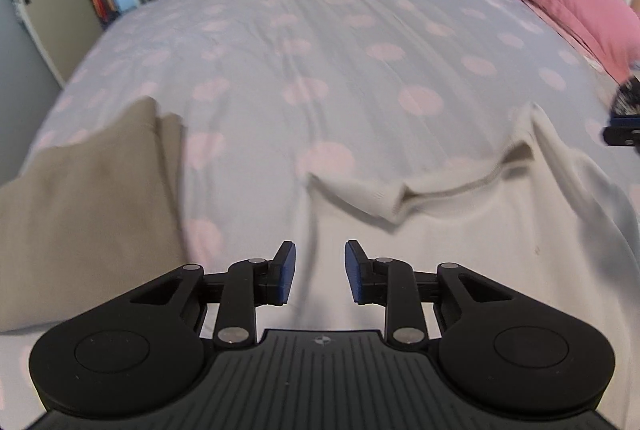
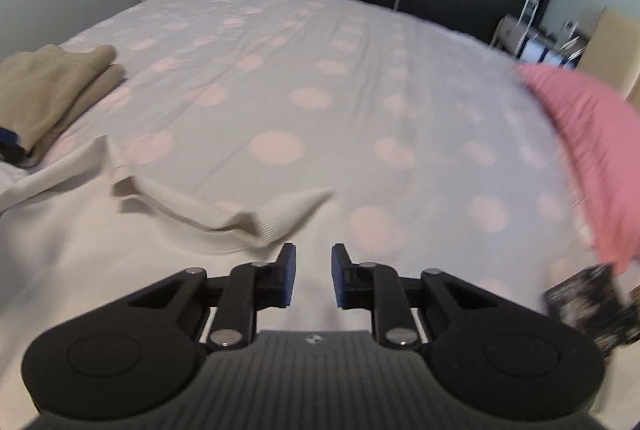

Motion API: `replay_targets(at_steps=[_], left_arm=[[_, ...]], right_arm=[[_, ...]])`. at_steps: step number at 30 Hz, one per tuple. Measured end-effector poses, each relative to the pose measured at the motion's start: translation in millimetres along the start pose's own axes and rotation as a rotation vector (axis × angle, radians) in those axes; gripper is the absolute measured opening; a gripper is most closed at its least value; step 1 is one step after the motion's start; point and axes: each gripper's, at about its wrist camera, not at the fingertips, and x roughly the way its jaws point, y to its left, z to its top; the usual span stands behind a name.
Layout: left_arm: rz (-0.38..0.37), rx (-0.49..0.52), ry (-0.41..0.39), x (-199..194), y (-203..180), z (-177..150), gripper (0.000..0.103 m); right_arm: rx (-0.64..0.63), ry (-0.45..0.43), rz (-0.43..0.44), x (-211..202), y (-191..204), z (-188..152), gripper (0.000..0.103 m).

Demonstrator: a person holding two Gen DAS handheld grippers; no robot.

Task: Fold clothes
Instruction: 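Lower the sweatshirt flat onto the bed and open both grippers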

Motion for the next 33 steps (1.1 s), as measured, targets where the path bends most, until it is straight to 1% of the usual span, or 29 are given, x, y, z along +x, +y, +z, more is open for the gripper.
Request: replay_targets(at_steps=[3, 6, 10, 12, 15, 16, 20, 22, 24, 26, 29, 33], left_arm=[[-0.014, 0.006, 0.03, 25.6, -12.0, -5.6, 0.023], [-0.028, 0.011, 0.065, 57.4, -20.3, -9.6, 0.02], [-0.041, -0.004, 0.09, 97.7, -22.7, -7.4, 0.018], [-0.043, -0.034, 0.079, 113.4, -18.7, -1.8, 0.018], [-0.04, -0.073, 0.034, 127.2, -13.4, 12.1, 0.018], [-0.034, -0.081, 0.024, 130.9, -12.7, 17.3, 0.018], [-0.013, -0.134, -0.015, 140.3, -9.3, 34.0, 0.018], [-0.014, -0.179, -0.038, 140.6, -4.8, 38.4, 0.018], [-0.024, -0.203, -0.051, 134.9, -1.1, 39.4, 0.018], [-0.031, -0.185, -0.064, 125.4, 0.1, 39.2, 0.018], [-0.034, -0.14, -0.072, 101.8, 3.1, 32.5, 0.018], [-0.032, -0.095, -0.057, 59.7, 13.6, 12.0, 0.019]], right_arm=[[-0.021, 0.026, 0.053, 20.1, 13.4, -12.0, 0.021], [-0.016, 0.06, 0.092, 48.6, 20.9, -20.9, 0.018], [-0.009, 0.088, 0.107, 87.9, 24.2, -22.1, 0.018], [-0.007, 0.098, 0.107, 106.7, 24.9, -19.7, 0.018], [-0.001, 0.106, 0.1, 131.5, 23.6, -12.6, 0.017], [0.004, 0.105, 0.096, 137.5, 22.9, -10.0, 0.015], [0.038, 0.075, 0.092, 151.9, 17.8, 0.5, 0.017], [0.067, 0.056, 0.092, 147.2, 12.2, 4.7, 0.017], [0.1, 0.036, 0.092, 138.0, 5.3, 8.4, 0.019], [0.134, 0.016, 0.091, 128.7, -1.5, 12.2, 0.027], [0.174, -0.011, 0.093, 112.3, -11.3, 16.4, 0.028], [0.153, -0.005, 0.104, 66.2, -21.4, 4.8, 0.031]])
